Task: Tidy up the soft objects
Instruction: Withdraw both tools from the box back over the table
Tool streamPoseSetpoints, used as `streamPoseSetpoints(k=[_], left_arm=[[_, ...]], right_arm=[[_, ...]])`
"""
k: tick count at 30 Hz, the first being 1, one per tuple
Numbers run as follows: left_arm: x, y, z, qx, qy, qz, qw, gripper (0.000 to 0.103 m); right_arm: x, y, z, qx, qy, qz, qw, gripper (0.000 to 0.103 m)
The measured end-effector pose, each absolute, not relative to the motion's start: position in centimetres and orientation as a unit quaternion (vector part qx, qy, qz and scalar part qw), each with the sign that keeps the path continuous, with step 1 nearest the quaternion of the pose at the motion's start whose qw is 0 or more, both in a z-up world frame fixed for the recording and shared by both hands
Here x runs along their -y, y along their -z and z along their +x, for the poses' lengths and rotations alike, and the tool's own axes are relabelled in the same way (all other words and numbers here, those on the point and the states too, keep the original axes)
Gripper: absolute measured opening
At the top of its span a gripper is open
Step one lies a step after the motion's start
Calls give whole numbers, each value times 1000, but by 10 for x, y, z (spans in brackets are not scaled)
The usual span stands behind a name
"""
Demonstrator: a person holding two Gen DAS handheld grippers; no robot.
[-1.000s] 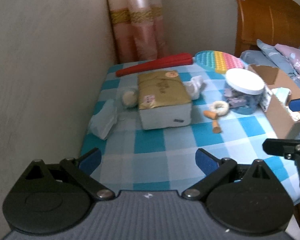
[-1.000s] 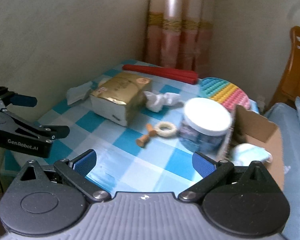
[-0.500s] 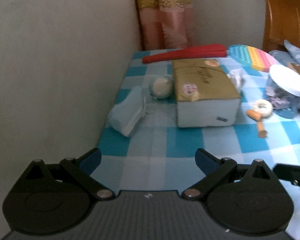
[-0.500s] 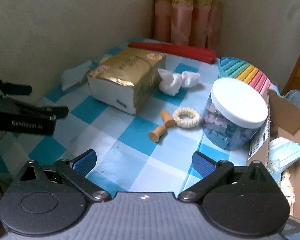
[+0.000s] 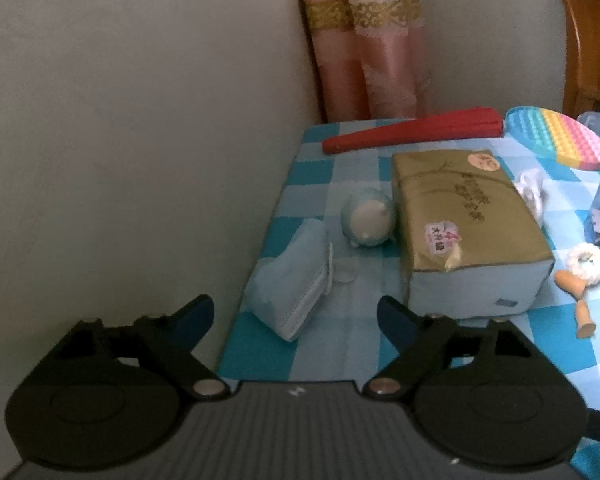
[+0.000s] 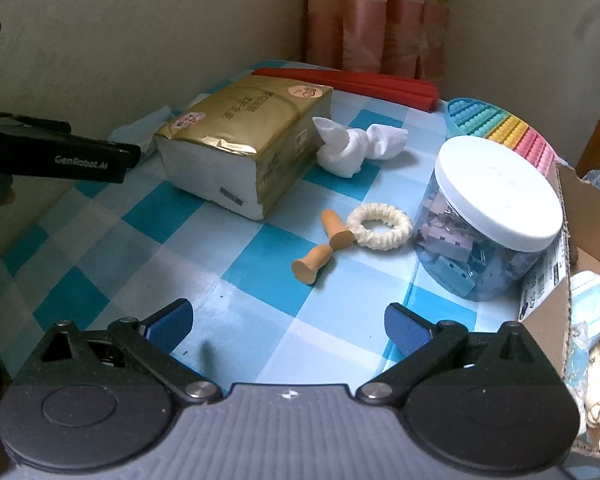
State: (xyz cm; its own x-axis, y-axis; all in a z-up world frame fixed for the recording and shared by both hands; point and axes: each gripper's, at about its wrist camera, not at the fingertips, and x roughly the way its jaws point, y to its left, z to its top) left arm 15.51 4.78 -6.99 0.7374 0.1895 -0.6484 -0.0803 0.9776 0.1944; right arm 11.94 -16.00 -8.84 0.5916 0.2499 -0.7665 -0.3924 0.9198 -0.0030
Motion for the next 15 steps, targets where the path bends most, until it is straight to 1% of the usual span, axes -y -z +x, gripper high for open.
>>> streamPoseSetpoints(k=[15], left_arm=[[-51,73,148,-369,-57,56,926,87]], right_arm=[[141,95,140,-406,-226,-72,882,103]])
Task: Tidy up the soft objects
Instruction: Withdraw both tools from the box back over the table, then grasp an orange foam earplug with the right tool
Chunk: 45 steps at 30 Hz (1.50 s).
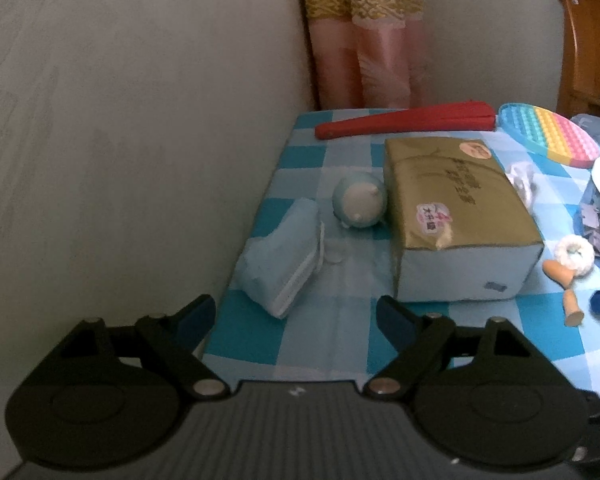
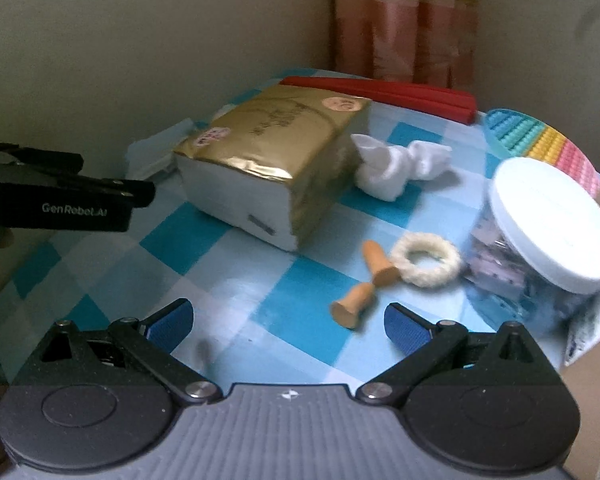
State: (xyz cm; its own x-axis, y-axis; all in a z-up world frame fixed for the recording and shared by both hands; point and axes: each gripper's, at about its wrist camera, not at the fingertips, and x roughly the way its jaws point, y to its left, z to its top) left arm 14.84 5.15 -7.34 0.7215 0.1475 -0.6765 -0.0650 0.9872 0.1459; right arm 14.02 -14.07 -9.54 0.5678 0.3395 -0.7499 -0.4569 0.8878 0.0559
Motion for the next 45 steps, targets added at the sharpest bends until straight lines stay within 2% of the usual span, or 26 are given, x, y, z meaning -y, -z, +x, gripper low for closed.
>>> streamPoseSetpoints(k=[16,31,37,44,45], left_arm=[[-52,73,143,-374,-42,41,926,87],[-50,75,145,-384,-32,30,922,87],[-51,76,146,-385,-30,26,922,87],[-51,73,146,-385,-30,27,922,87],[-51,72,147,-386,-28,27,922,87]], right_arm=[[146,90,143,-396,-229,-69,887,102],[145,99,152,-394,-247,-102,879,84],[141,96,144,-395,-253,-132,873,68],[147,92,144,-390,-233,-137,880,34],[148,92,144,-390,-231,-137,881,33]])
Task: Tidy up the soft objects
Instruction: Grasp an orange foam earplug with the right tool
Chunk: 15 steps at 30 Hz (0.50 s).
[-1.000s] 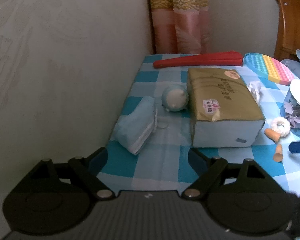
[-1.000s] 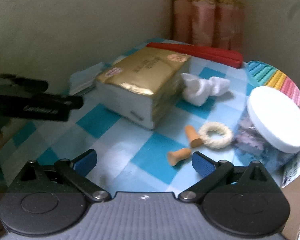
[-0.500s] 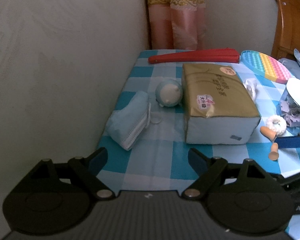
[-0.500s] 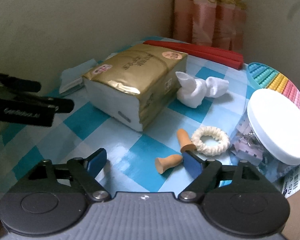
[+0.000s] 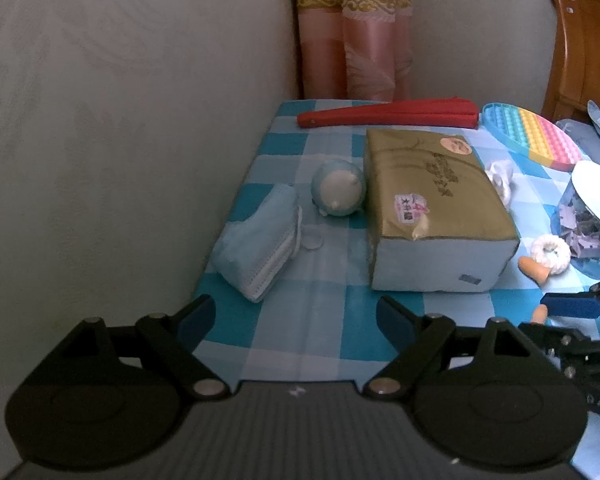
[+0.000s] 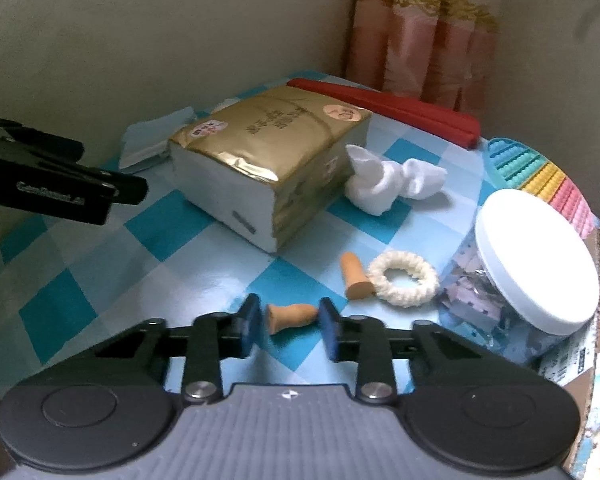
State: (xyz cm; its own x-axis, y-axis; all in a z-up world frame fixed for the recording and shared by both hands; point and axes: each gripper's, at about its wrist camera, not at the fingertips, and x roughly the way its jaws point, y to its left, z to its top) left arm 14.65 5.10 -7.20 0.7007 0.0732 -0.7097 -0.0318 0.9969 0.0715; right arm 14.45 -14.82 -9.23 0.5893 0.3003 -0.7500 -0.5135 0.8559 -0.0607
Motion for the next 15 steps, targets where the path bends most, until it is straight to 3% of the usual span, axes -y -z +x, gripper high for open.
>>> streamPoseSetpoints(k=[15], left_arm=[[-47,14,170,-402,-2,7,915,86]], right_arm=[[156,94,142,-385,-234,-114,885,32]])
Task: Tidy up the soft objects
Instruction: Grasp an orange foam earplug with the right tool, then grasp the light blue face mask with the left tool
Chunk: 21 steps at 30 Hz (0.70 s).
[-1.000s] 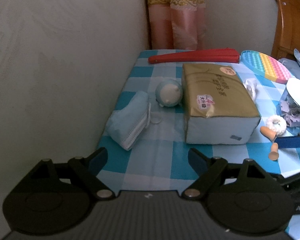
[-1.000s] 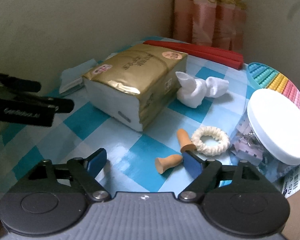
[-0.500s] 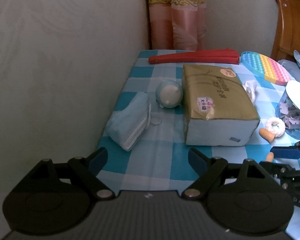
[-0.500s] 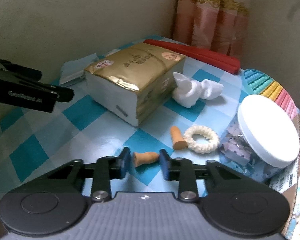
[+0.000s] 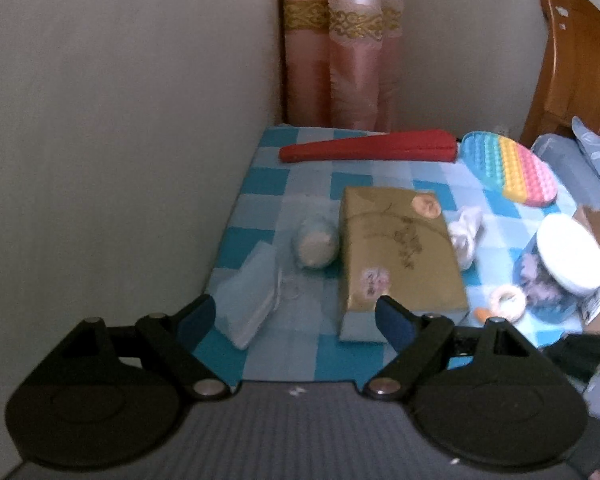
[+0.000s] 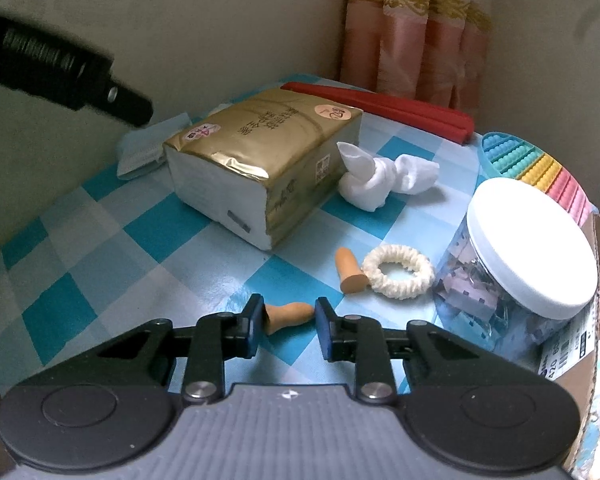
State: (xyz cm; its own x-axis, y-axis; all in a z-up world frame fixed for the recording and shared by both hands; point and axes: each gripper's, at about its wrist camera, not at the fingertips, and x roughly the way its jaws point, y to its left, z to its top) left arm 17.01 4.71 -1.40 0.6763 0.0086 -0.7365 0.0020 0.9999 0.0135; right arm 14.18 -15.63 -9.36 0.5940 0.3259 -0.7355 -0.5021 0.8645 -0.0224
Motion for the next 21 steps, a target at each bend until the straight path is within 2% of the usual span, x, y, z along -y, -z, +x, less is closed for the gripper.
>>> streamPoseSetpoints(k=[1,4,12,14,18,20,21], left_arm=[[-46,10,175,-404,-3,9,915,86],[-44,5,189,-415,-21,18,909,77],[-38,21,210,-447,-64,66,890,73],[-37,30,213,-458,-71,70,884,67],[-38,42,214,-462,-84,71,880,61],[-39,44,213,-462,-89,70,879,52],[-39,45,212,-461,-88,73,880,52]], right_arm=[[157,93,142,-385,-234,-113,886,32],[159,94,142,-383,-237,-106,886,32],[167,95,139,-379,-246,-90,887,32],[169,95,139,-378,-248,-85,888,32],[171,95,139,-378,-251,-80,887,32],[171,95,139,-378,-252,-80,887,32],[171,95,139,-378,-252,-80,887,32]])
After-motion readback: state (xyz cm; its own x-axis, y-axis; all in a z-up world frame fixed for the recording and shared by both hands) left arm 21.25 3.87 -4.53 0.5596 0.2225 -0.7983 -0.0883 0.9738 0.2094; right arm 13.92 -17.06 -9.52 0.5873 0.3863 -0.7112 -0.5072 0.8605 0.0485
